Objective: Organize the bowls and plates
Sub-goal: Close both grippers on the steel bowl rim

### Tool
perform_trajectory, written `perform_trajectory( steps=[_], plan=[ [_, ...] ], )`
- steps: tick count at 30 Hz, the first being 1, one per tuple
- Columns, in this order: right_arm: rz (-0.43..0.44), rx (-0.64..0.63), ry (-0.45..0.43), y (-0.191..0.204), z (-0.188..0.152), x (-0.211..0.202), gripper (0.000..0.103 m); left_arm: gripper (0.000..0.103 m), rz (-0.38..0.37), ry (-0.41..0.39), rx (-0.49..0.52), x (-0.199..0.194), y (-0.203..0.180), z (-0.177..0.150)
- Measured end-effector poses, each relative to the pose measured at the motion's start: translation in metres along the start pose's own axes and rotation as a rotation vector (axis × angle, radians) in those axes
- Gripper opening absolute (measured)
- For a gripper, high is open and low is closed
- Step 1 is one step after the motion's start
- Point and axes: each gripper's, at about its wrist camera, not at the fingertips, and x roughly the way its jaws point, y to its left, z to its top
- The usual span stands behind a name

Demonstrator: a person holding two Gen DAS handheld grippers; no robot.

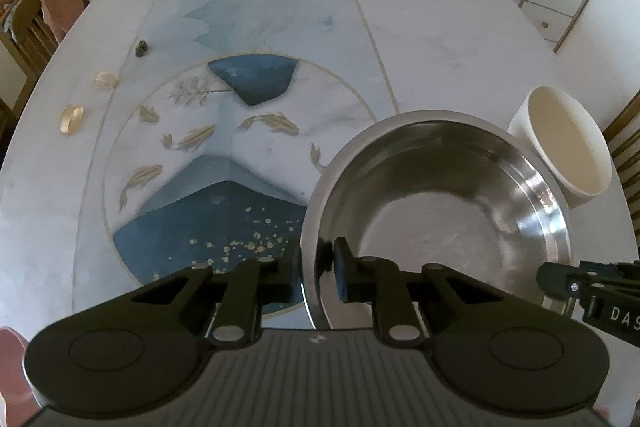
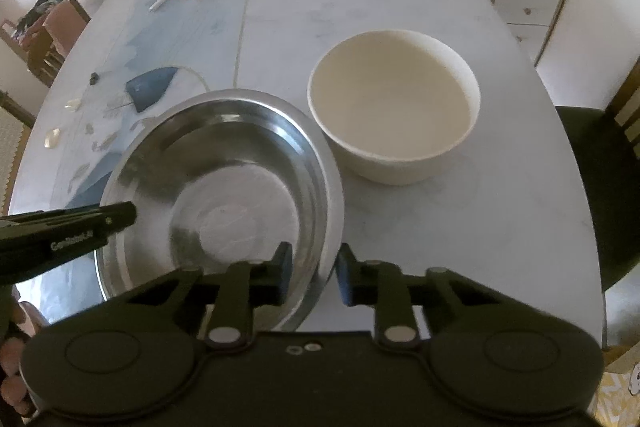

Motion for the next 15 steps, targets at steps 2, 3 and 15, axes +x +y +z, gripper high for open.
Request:
perform_trajectory(
  steps=[2, 3, 15],
  plan=[
    [-0.003, 0.007, 0.002, -0.001, -0.001, 0.0, 0.015, 0.016, -0.008, 0.009, -0.011, -0.001, 0.002, 0.0],
    [-0.001, 0.012, 0.001, -0.001, -0.001, 0.0, 0.015, 0.016, -0.008, 0.008, -0.011, -0.003, 0.002, -0.001],
    [0.008, -0.024, -0.072, 0.017, -0.004, -0.034, 0.014, 0.016, -0.012, -0.044, -0.024, -0.048, 0.016, -0.001]
  ],
)
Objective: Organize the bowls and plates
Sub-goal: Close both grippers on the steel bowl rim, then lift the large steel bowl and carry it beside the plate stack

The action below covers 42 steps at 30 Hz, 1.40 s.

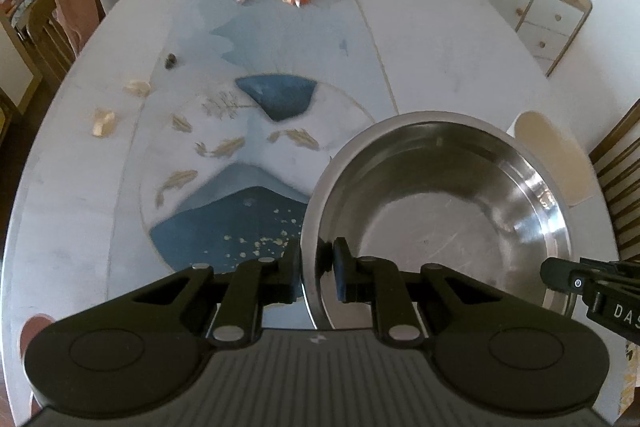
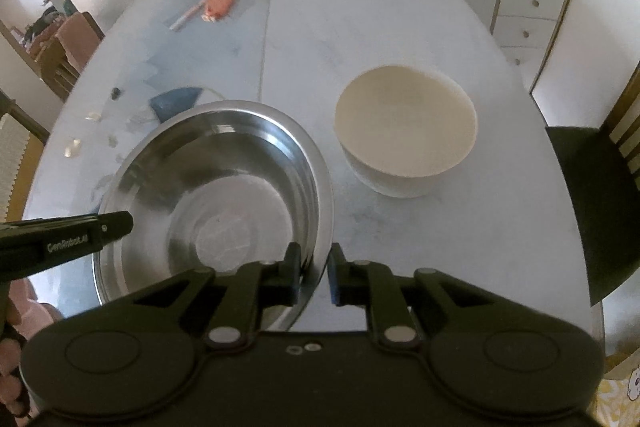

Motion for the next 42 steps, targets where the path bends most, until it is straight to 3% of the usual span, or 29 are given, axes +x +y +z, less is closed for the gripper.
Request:
perform_trajectory(
  steps=[13, 23, 32, 42],
  plan=[
    [0.016, 0.003, -0.086, 0.015, -0.013, -0.078, 0.013, 0.016, -0.037, -0.097, 0.068, -0.081, 0.003, -0.011],
    [-0.015, 0.075, -0.124, 0.004, -0.048, -0.13, 0.013, 0.016, -0.125, -0.131, 0.164, -0.125, -0.021, -0.041],
    [-0.053, 0.14, -0.137, -0.032, -0.079, -0.161, 0.013, 0.016, -0.184, -0.137, 0.246, -0.144, -0.065, -0.068],
    [-0.068, 0.156, -0.104, -0.107, -0.099, -0.176, 0.013, 0.016, -0.186, -0.113, 0.3, -0.136, -0.146, -0.102]
  ],
)
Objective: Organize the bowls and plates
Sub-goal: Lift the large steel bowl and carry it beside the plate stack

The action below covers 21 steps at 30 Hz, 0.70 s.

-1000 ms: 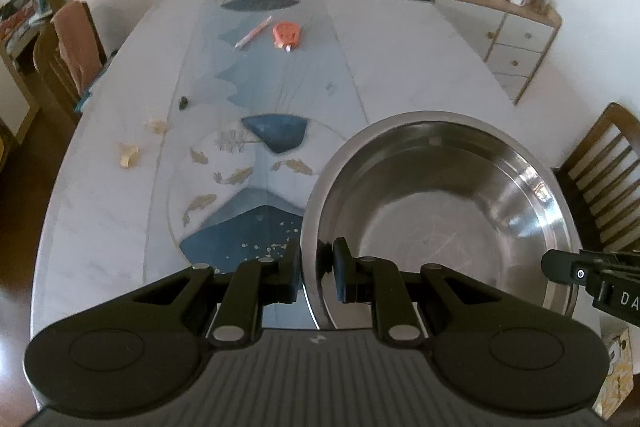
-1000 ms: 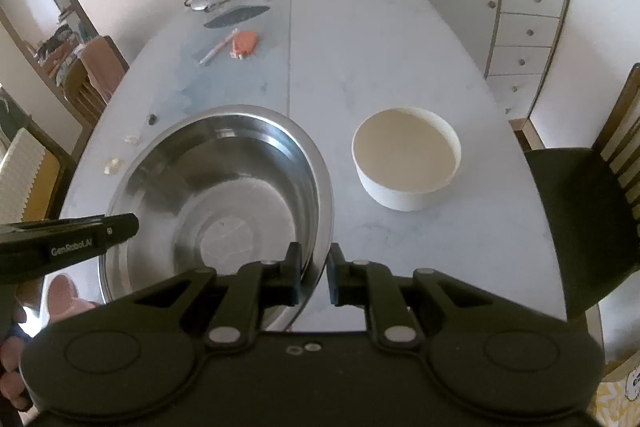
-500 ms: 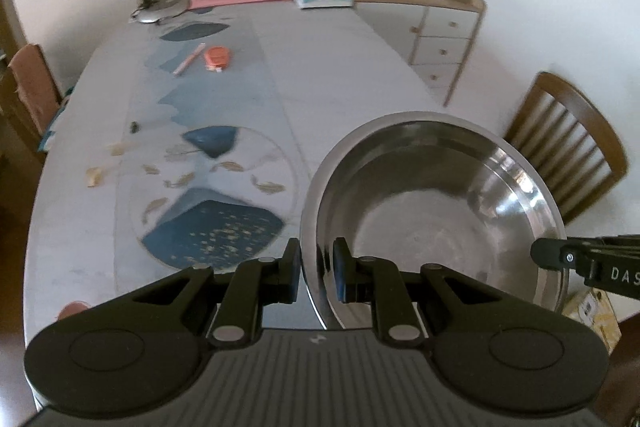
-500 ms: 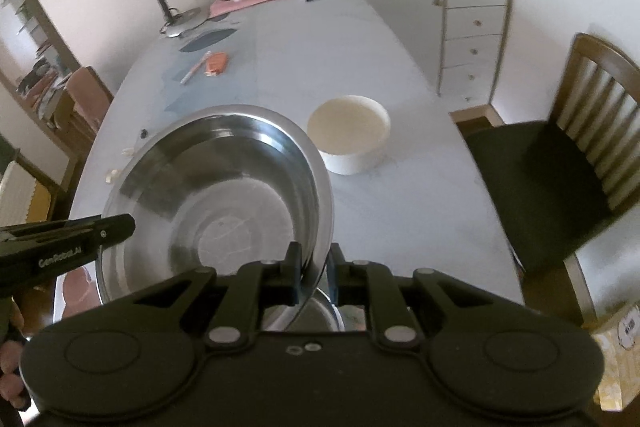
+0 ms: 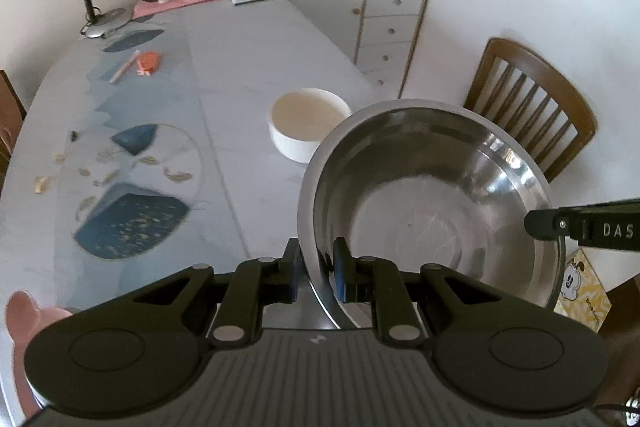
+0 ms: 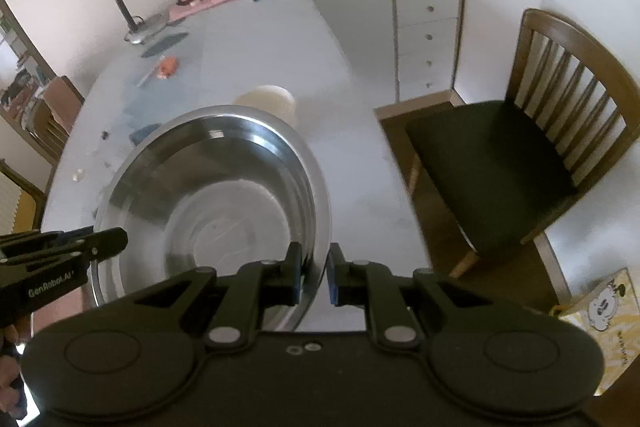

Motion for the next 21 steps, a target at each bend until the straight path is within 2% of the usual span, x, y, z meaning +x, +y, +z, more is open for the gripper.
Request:
perform_trajectory(
  steps=[11, 17, 21],
  plan=[
    [0.006, -0.031, 0.103, -0.076, -0.004, 0.026, 0.013, 0.016, 0.028, 0.074, 0.015, 0.044, -0.072, -0.026],
    [0.014, -0.069, 0.172, -0.094, -0.012, 0.046, 0.014, 0.016, 0.051, 0.097, 0.05, 0.06, -0.091, -0.045],
    [0.021, -0.095, 0.207, -0.099, -0.019, 0.058, 0.015, 0.016, 0.053, 0.131, 0.035, 0.073, -0.095, -0.055]
  ],
)
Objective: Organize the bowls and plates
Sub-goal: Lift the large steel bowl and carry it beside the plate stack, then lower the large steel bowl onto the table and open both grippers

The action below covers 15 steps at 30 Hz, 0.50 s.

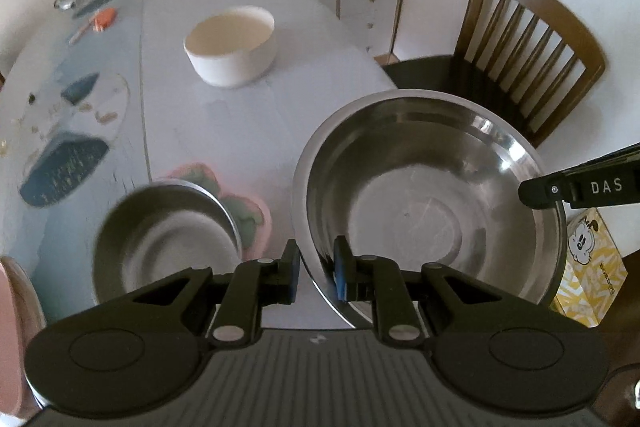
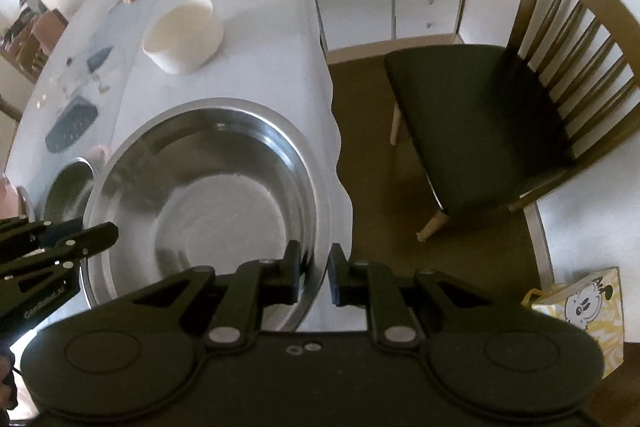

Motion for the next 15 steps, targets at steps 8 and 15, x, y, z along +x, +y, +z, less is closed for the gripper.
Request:
perform_trajectory(
  steps=[8, 15],
  plan=[
    [0.004, -0.052, 0.049, 0.001, -0.006, 0.02, 0.015, 0.017, 0.018, 0.047, -0.027, 0.021, -0.002, -0.01],
    [0.022, -0.091, 0.054, 0.003, -0.006, 0.031, 0.015, 0.017, 0.039, 0.058, -0.07, 0.028, 0.003, -0.014]
  ],
)
